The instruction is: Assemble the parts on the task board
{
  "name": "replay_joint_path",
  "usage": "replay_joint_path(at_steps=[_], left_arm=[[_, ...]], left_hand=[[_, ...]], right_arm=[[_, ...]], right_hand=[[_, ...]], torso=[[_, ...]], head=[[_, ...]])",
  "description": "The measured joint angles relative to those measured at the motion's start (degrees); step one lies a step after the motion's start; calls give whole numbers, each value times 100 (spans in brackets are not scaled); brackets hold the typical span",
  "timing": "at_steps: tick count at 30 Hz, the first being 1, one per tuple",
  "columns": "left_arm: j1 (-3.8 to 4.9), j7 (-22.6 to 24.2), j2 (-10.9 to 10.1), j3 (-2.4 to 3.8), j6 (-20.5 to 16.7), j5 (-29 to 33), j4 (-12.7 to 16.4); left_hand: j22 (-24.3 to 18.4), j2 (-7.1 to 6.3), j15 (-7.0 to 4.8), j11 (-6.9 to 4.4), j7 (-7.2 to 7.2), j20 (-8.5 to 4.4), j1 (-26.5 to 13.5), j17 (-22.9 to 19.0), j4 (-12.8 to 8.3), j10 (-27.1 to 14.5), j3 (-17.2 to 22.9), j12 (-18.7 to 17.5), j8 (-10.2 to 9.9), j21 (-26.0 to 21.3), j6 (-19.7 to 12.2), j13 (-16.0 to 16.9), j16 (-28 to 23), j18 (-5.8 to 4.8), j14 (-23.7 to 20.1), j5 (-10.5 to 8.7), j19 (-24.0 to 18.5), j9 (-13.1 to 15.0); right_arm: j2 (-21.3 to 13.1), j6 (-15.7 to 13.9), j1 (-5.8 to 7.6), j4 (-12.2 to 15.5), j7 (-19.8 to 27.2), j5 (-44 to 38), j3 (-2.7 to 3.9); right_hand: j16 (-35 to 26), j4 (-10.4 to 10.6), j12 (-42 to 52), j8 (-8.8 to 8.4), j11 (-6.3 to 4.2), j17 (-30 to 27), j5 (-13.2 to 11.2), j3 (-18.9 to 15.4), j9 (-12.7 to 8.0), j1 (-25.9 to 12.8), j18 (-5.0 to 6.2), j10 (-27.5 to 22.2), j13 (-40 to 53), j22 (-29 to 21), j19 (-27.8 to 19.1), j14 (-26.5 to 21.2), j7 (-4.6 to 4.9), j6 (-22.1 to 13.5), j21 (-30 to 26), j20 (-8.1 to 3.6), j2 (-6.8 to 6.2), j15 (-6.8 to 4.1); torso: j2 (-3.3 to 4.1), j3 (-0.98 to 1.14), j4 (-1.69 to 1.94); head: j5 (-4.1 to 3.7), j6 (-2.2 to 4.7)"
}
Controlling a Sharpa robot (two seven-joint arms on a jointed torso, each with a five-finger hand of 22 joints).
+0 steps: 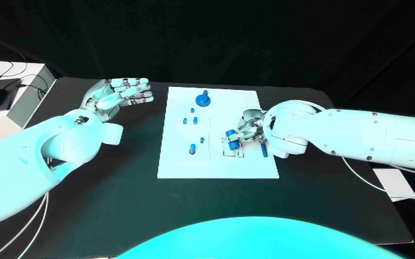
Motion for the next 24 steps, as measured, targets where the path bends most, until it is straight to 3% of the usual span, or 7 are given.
replay_joint_path(at_steps=[13, 24], left_arm=[[0, -6, -9, 0, 4, 1, 5], [0, -9, -16, 0, 6, 2, 6]], left_hand=[[0, 0, 0, 0, 0, 0, 0, 0, 0, 0, 0, 0, 0, 0, 0, 0, 0, 0, 0, 0, 0, 0], [0, 0, 0, 0, 0, 0, 0, 0, 0, 0, 0, 0, 0, 0, 0, 0, 0, 0, 0, 0, 0, 0]], right_arm=[[188, -151, -148, -125, -93, 98, -22], [191, -155, -165, -147, -140, 117, -20]], right_hand=[[0, -8, -35, -22, 2, -11, -27, 8, 0, -24, 0, -2, -14, -1, 0, 0, 10, -10, 0, 0, 22, 0], [0, -16, -35, -23, 4, -11, -45, 16, 0, -24, 0, -2, -18, -2, 0, 0, 11, -11, 0, 0, 21, 0]], torso=[[0, -8, 12], [1, -10, 18]], head=[[16, -12], [20, -12]])
